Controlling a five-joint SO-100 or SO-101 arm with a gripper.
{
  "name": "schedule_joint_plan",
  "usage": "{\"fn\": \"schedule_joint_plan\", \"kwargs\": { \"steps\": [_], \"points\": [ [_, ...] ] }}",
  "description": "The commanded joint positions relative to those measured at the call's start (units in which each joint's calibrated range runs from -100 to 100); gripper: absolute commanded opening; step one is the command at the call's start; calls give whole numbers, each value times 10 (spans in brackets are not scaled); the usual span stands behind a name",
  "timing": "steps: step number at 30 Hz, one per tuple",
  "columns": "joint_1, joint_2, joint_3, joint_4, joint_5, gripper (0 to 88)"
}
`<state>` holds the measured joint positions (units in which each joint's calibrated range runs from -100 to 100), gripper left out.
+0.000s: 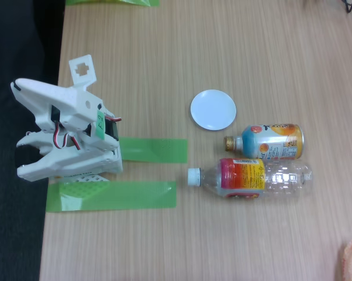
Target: Pick up the plastic bottle and stand it up on the white place
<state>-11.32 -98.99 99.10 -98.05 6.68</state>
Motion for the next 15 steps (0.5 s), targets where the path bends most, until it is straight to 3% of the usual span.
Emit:
{"fn": "schedule_joint_plan", "kwargs": {
  "steps": [1,15],
  "points": [
    [182,2,3,-7,-40,13],
    [182,2,3,-2,-42,12]
  ]
}}
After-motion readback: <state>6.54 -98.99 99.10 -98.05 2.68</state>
